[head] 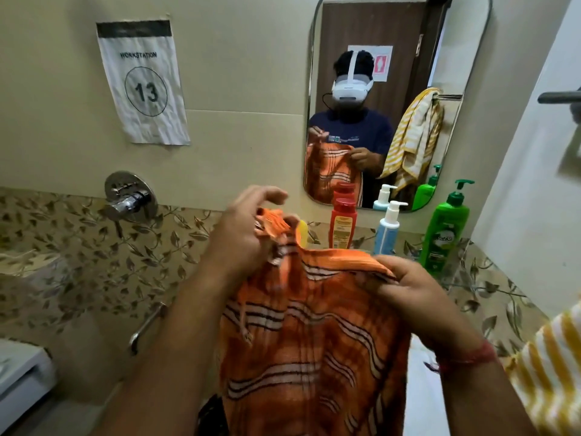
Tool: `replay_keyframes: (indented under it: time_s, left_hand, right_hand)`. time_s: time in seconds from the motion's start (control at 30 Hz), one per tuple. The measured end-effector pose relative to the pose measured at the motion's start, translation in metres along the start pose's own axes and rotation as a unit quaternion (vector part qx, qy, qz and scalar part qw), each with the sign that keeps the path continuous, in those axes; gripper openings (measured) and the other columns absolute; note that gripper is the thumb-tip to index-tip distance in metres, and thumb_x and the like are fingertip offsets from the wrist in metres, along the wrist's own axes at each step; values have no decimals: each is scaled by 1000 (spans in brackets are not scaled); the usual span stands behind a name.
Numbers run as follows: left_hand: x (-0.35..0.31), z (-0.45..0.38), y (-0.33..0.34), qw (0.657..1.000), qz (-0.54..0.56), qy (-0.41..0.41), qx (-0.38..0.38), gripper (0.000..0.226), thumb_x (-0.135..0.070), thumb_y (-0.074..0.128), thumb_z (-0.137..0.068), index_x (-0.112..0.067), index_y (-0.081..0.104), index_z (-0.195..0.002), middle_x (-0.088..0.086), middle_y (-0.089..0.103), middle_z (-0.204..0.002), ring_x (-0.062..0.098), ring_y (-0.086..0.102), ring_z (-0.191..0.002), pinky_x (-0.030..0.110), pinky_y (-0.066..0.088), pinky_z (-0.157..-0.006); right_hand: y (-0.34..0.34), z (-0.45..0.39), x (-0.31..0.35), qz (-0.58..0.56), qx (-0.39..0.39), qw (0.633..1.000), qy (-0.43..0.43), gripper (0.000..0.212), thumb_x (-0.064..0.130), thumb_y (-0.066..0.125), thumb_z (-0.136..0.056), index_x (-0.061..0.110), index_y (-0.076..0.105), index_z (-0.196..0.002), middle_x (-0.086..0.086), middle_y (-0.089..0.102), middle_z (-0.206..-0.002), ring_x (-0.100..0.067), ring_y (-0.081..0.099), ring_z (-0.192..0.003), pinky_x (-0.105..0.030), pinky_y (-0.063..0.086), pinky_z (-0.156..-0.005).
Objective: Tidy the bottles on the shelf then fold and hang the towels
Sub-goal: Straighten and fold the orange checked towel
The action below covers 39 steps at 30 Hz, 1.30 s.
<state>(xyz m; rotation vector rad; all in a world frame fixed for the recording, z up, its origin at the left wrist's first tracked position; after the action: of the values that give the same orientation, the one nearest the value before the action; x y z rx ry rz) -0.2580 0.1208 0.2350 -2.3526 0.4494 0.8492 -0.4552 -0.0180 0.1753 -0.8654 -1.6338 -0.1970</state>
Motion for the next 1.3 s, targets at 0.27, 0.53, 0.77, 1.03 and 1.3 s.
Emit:
replay_keyframes:
  time_s: [0.27, 0.53, 0.77, 1.03, 1.3]
  left_hand:
    - [16, 13, 57, 974, 129, -11, 185, 11, -27, 67, -88, -17, 68, -83, -10, 65, -73, 5, 59, -69, 25, 47, -67]
    - [39, -3, -16, 994, 52, -67, -70, 26, -42, 71, -87, -26, 64, -106, -12, 69, -92, -7, 63, -72, 6, 46, -64]
    - [-7, 17, 77, 951, 81, 12, 297, 32, -19, 71, -90, -32, 64, -118, -15, 69, -111, -3, 63, -104, 19, 48, -88]
    - [55, 0, -3, 987, 110, -82, -89, 26, 1, 59, -90, -23, 69, -85, -6, 70, -78, 7, 62, -69, 30, 52, -67]
    - [-1, 18, 78, 947, 88, 21, 309, 29, -26, 70, -91, -26, 66, -120, -7, 70, -113, 9, 67, -106, 34, 57, -90]
  right_hand:
    - [11, -23, 30, 125, 0, 988, -87, 10, 26, 70, -82, 17, 68, -87, -4, 68, -82, -13, 64, -76, -31, 52, -69]
    - [-26, 0, -11, -2, -42, 999, 6, 5, 13, 71, -85, 17, 70, -85, -1, 70, -81, -24, 65, -82, -36, 51, -76]
    - [18, -31, 47, 164, 31, 980, -112, 11, 27, 67, -80, 21, 67, -89, 3, 66, -82, -12, 62, -77, -37, 51, -69]
    - [-24, -3, -7, -54, 22, 997, 44, 25, 28, 75, -83, 6, 66, -88, -13, 71, -82, -29, 70, -77, -37, 58, -67]
    - [14, -27, 33, 37, 67, 995, -62, 14, 25, 69, -89, 12, 69, -93, -11, 67, -89, -20, 67, -82, -35, 56, -73]
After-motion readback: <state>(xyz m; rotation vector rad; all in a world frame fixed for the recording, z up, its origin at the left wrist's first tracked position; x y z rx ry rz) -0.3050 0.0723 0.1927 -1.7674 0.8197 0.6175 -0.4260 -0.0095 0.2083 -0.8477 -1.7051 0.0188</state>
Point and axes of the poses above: each hand's wrist, its own z-axis away from the middle knuckle, its own y-axis out of the palm, x = y × z, the point moved 5 cm from there along -z, towards the middle knuckle
